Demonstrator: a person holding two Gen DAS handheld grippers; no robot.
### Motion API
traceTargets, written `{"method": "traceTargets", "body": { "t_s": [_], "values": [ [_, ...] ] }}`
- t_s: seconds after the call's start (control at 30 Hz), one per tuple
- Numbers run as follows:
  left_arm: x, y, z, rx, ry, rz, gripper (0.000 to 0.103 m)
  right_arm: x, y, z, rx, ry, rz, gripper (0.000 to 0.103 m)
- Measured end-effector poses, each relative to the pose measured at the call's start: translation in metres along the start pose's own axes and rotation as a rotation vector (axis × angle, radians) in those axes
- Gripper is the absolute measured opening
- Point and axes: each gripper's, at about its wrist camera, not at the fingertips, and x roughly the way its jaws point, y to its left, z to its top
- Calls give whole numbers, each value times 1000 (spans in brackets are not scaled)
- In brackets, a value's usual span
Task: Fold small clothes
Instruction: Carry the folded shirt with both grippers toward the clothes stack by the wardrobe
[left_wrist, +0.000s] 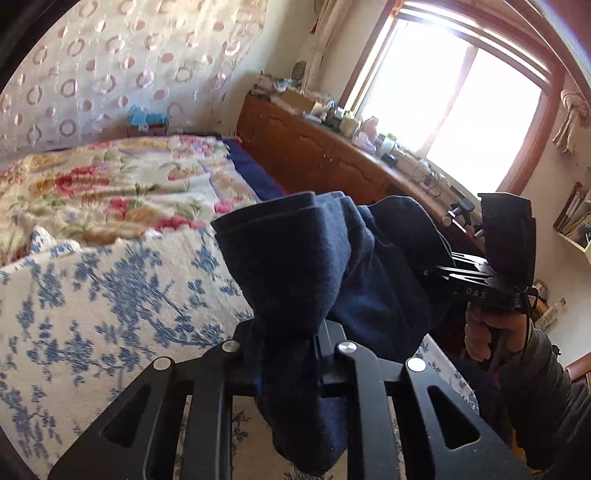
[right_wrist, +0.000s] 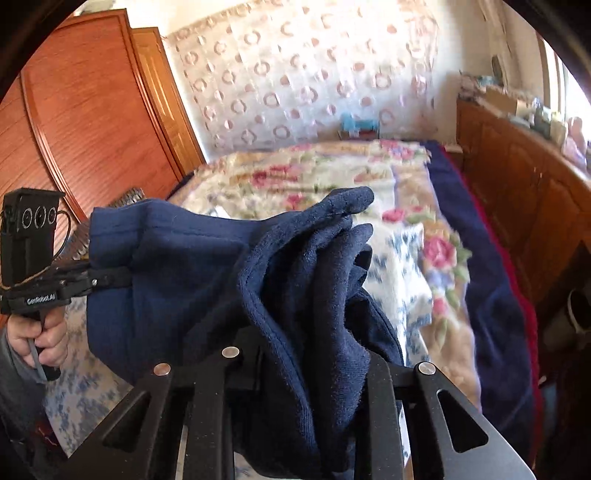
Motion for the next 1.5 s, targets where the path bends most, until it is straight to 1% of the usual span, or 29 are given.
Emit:
{"method": "traceTargets", "body": {
  "t_s": [0.07, 0.17, 0.3, 0.4, 0.5, 0.57, 0.73, 0.8, 0.9, 0.93, 1.0, 1.1, 1.2, 1.3, 1.37, 1.4, 1.43, 1.47, 1.5],
  "values": [
    [-20, 1, 2, 11, -34, 14, 19, -4, 12, 10, -28, -24, 10, 23],
    [-54, 8, 1, 22, -84, 60, 19, -1, 37, 26, -84, -46, 40, 23],
    [-101, 31, -5, 17, -141, 151, 19, 14, 78, 50, -161, -69, 101, 23],
    [-140, 55, -13, 9, -189, 247, 19, 36, 116, 71, -223, -76, 157, 23],
    [-174, 80, -22, -21, -234, 321, 19, 67, 153, 96, -287, -75, 200, 23],
    [-193, 96, -27, -42, -263, 375, 19, 84, 179, 113, -332, -80, 230, 23],
    [-234, 140, -43, -119, -329, 479, 19, 135, 245, 154, -439, -81, 290, 23],
    [-242, 156, -51, -150, -350, 519, 19, 163, 265, 171, -483, -70, 308, 23],
    [-248, 183, -66, -218, -362, 555, 19, 203, 300, 188, -551, -49, 326, 23],
    [-247, 187, -71, -237, -358, 560, 19, 219, 305, 193, -571, -40, 331, 23],
    [-245, 202, -87, -286, -343, 572, 19, 248, 328, 199, -603, -12, 336, 23],
    [-239, 215, -105, -336, -323, 591, 19, 292, 357, 208, -630, 33, 345, 23],
    [-239, 222, -114, -367, -316, 603, 19, 322, 381, 215, -643, 47, 363, 23],
    [-239, 226, -121, -392, -303, 629, 21, 345, 393, 221, -621, 56, 349, 28],
    [-237, 225, -123, -385, -291, 643, 24, 352, 395, 227, -574, 55, 325, 41],
    [-237, 224, -123, -379, -284, 654, 25, 351, 398, 228, -553, 37, 307, 45],
    [-238, 221, -122, -371, -280, 665, 27, 345, 396, 226, -531, 14, 292, 51],
    [-239, 221, -119, -365, -278, 672, 28, 343, 392, 231, -509, -14, 276, 52],
    [-240, 221, -119, -360, -280, 677, 31, 338, 386, 234, -489, -47, 263, 52]
  ]
}}
